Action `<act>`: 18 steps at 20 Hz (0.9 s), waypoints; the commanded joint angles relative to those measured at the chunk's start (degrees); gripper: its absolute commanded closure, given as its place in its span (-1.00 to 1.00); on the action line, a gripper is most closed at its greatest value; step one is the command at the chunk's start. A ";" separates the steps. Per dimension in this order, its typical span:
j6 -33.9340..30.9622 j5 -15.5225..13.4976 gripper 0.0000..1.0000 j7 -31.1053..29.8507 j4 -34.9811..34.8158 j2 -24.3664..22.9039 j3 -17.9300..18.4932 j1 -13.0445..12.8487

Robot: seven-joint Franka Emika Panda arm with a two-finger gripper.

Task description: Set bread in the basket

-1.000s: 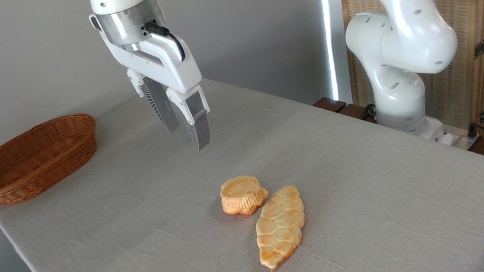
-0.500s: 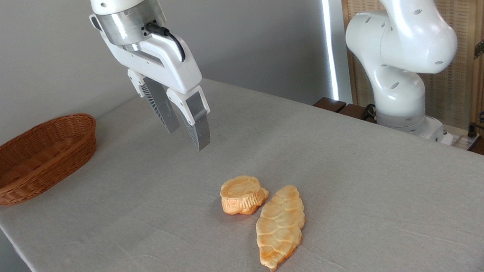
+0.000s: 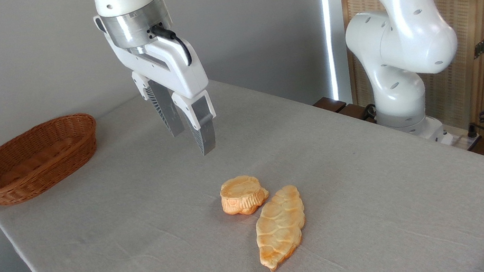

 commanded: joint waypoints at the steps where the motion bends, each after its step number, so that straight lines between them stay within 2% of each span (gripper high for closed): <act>1: 0.44 0.49 -1.00 0.82 -0.96 -1.01 0.81 -0.55; 7: 1.23 1.02 -1.00 0.82 -0.96 -0.92 0.81 -0.46; 10: 2.46 0.85 -1.00 0.90 -0.96 -0.57 2.57 -0.55; 18: 3.69 0.49 -1.00 0.90 -1.66 0.22 1.17 -1.34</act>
